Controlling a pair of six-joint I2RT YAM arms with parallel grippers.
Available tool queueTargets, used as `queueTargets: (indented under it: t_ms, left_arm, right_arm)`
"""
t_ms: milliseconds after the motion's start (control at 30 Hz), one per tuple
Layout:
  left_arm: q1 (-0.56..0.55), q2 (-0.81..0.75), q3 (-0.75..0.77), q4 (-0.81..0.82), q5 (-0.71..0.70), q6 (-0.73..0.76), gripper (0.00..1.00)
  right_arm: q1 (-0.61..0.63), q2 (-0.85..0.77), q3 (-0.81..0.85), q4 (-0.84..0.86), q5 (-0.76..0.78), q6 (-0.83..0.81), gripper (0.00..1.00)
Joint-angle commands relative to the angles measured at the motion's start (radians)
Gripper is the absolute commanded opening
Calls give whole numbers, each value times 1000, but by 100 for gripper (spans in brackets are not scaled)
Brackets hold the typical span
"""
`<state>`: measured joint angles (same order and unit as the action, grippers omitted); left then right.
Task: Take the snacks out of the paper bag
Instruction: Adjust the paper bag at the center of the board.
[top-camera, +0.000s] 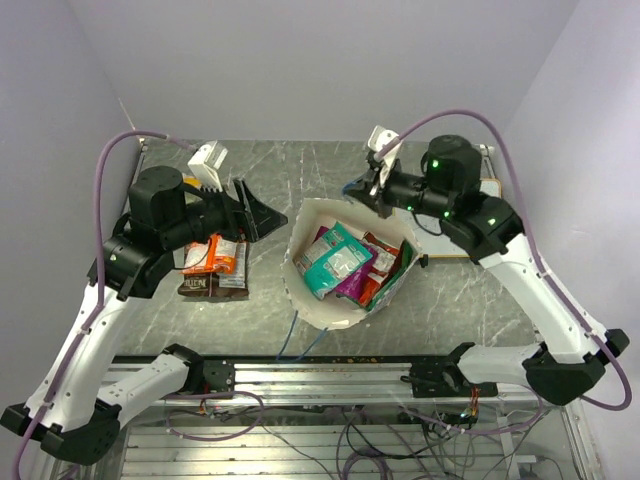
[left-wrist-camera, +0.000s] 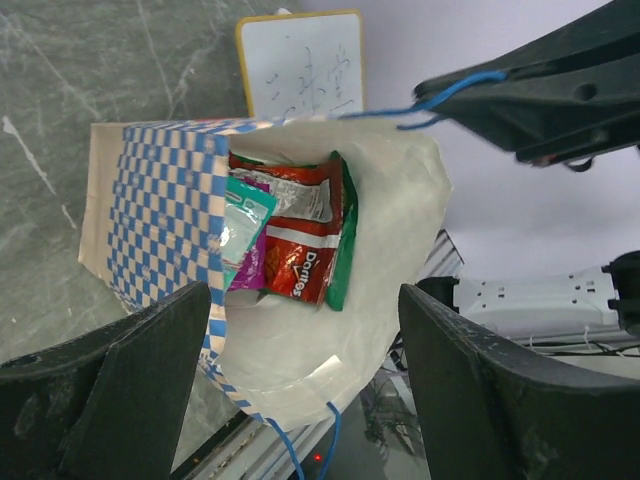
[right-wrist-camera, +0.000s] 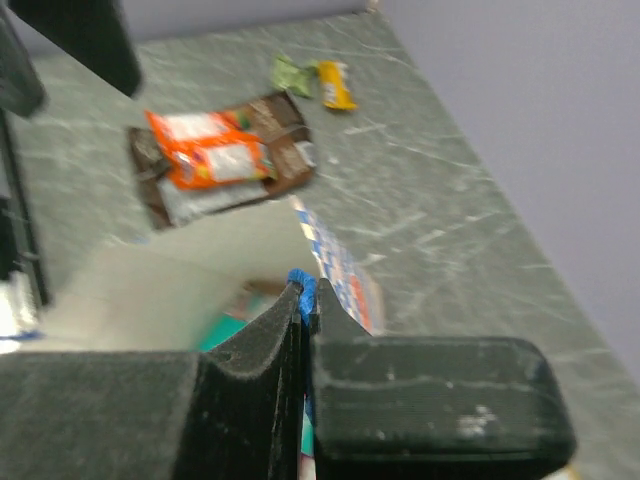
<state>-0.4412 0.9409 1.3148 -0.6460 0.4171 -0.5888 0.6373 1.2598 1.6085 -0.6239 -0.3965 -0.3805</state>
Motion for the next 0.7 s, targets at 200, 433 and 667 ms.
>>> queueTargets:
  t_ms: [200,433,667]
  left_arm:
    - [-314,9,-67,95,-149,69,78]
    - [-637,-8,-218,225,-506,160,70]
    - [-828,136,-302,366,-766,310,60]
  right_arm:
    - [155,47,-6,175,193,494,0]
    - [155,3,2,186,367,552,0]
    - [155,-36,-18,205,386,545,0]
